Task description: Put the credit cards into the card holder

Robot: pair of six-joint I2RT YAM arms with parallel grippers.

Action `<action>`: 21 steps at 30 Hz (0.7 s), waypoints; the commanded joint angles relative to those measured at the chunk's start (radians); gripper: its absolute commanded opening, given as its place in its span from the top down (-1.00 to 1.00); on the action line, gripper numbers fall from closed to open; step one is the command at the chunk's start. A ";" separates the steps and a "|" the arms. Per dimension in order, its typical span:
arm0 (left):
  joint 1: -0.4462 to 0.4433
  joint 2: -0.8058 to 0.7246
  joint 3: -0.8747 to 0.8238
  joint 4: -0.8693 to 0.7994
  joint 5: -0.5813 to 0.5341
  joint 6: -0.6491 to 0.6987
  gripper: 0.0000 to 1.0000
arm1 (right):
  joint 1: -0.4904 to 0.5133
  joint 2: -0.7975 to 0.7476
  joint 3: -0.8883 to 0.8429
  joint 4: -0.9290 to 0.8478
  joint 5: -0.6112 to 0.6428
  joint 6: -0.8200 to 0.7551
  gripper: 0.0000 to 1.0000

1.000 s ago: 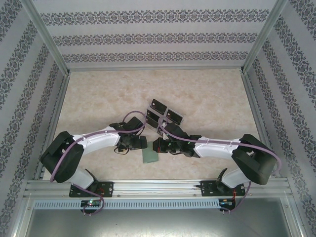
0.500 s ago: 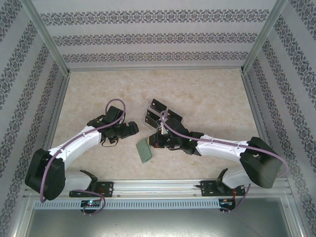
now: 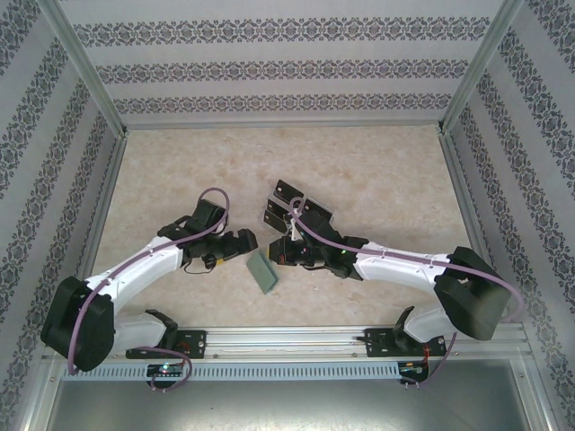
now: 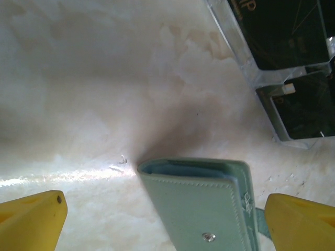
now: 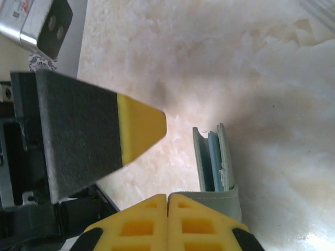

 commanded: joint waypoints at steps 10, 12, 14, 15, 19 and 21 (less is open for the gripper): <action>-0.068 0.044 -0.006 0.102 -0.024 -0.065 -0.94 | -0.011 -0.002 0.010 -0.001 0.023 0.013 1.00; -0.074 0.049 0.004 0.108 -0.028 -0.067 -0.95 | -0.011 -0.001 0.011 0.001 0.020 0.010 1.00; -0.080 0.059 0.012 0.108 -0.032 -0.070 -0.95 | -0.011 -0.004 0.013 0.001 0.019 0.010 1.00; -0.084 0.066 0.013 0.107 -0.033 -0.072 -0.95 | -0.011 -0.005 0.013 0.001 0.019 0.010 1.00; -0.098 0.079 0.005 0.122 -0.036 -0.080 -0.94 | -0.013 -0.011 0.014 -0.004 0.019 0.006 1.00; -0.104 0.090 -0.001 0.123 -0.035 -0.081 -0.94 | -0.015 -0.019 0.010 -0.006 0.022 0.007 1.00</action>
